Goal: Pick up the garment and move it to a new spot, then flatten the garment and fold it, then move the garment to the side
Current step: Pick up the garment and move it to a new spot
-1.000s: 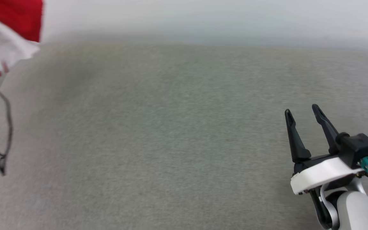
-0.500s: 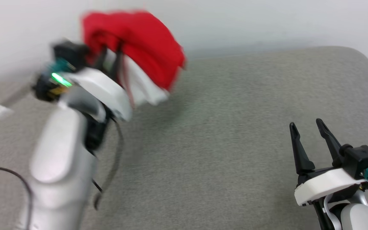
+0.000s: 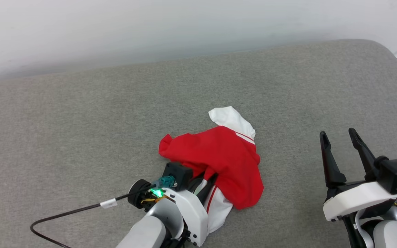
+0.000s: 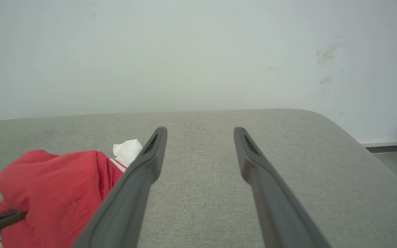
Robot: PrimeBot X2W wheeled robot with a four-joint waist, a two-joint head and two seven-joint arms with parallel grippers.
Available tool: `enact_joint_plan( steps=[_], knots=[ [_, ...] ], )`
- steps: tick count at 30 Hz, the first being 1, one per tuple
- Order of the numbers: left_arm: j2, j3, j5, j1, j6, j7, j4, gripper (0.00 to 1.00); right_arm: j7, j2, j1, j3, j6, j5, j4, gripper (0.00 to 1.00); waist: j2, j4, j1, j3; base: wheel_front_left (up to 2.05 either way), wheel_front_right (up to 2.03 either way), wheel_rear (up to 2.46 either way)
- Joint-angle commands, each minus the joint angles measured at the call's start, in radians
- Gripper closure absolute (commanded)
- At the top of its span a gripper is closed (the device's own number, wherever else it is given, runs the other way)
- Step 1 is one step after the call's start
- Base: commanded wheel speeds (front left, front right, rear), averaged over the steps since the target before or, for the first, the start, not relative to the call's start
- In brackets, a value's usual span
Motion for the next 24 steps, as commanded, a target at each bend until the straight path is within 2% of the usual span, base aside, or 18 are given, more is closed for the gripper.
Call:
enact_joint_plan(
  steps=[1,5,13,20,24],
  knots=[
    [-0.003,-0.012,0.016,0.006,0.000,-0.029,0.007,0.00,-0.001,0.003,0.001,-0.004,0.000,0.003,-0.003,0.00,-0.0001,0.015,0.0001,-0.003,0.00,0.00,0.00],
    [-0.028,-0.017,0.021,0.003,0.008,-0.122,0.006,0.00,0.001,0.003,0.005,-0.009,0.000,-0.004,0.002,0.00,-0.0001,0.039,0.0001,-0.025,0.00,0.00,0.00],
    [-0.028,0.054,0.035,-0.017,0.085,-0.302,-0.077,0.00,0.009,0.003,0.037,-0.033,0.000,-0.005,-0.001,0.00,-0.0001,0.095,0.0001,-0.087,0.00,0.00,0.00],
    [0.039,0.197,0.022,0.073,0.211,-0.341,-0.158,0.00,0.015,0.003,0.080,-0.057,0.000,0.010,-0.010,0.00,-0.0001,0.128,0.0001,-0.130,0.00,0.00,0.00],
    [0.098,0.266,0.017,0.146,0.259,-0.343,-0.194,0.00,0.016,0.003,0.093,-0.060,0.000,0.016,-0.014,0.00,-0.0001,0.130,0.0001,-0.141,0.00,0.00,0.00]
  ],
)
